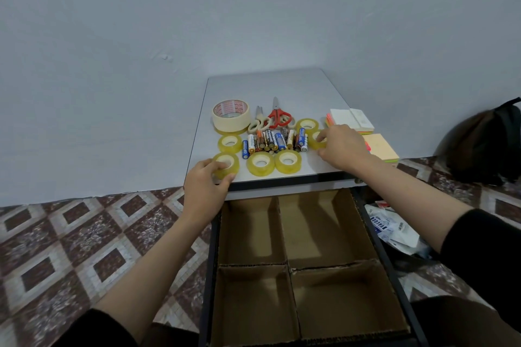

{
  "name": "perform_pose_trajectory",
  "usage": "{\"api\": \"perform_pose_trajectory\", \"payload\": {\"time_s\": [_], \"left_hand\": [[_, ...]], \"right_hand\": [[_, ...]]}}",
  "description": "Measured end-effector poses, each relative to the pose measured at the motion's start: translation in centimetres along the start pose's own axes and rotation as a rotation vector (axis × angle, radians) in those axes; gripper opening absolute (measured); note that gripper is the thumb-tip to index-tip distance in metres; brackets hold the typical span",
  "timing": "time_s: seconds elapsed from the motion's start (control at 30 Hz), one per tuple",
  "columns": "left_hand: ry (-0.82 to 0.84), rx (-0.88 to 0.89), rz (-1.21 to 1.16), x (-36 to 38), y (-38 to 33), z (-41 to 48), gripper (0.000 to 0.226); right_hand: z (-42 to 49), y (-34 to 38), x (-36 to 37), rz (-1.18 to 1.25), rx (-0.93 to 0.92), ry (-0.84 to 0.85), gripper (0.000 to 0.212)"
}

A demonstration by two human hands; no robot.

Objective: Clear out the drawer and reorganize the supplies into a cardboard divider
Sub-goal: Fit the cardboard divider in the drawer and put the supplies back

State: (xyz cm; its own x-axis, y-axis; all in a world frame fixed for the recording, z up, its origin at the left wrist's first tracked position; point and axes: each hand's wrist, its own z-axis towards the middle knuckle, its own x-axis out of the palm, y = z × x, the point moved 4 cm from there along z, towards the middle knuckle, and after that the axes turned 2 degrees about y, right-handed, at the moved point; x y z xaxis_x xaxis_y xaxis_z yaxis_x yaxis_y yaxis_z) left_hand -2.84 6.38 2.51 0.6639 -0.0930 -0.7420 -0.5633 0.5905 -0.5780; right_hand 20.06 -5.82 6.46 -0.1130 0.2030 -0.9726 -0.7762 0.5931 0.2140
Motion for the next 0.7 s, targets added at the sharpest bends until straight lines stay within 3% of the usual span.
{"api": "perform_pose_trajectory", "payload": {"time_s": [0.3, 0.47, 0.7], "left_hand": [[0.025, -0.016, -0.066, -0.1, 0.1, -0.5, 0.021], [0.029, -0.03, -0.077, -0.4, 0.3, -1.0, 0.017], [0.034, -0.026, -0.068, -0.8, 0.7, -1.6, 0.016]], "right_hand": [[-2.0, 5.0, 0.8, 0.151, -0.239, -0.017, 0.023], [-2.6, 5.0, 1.9, 0.05, -0.172, 0.07, 0.035], [-3.1, 4.4, 2.8, 0.054, -0.109, 0.045, 0.031]]}}
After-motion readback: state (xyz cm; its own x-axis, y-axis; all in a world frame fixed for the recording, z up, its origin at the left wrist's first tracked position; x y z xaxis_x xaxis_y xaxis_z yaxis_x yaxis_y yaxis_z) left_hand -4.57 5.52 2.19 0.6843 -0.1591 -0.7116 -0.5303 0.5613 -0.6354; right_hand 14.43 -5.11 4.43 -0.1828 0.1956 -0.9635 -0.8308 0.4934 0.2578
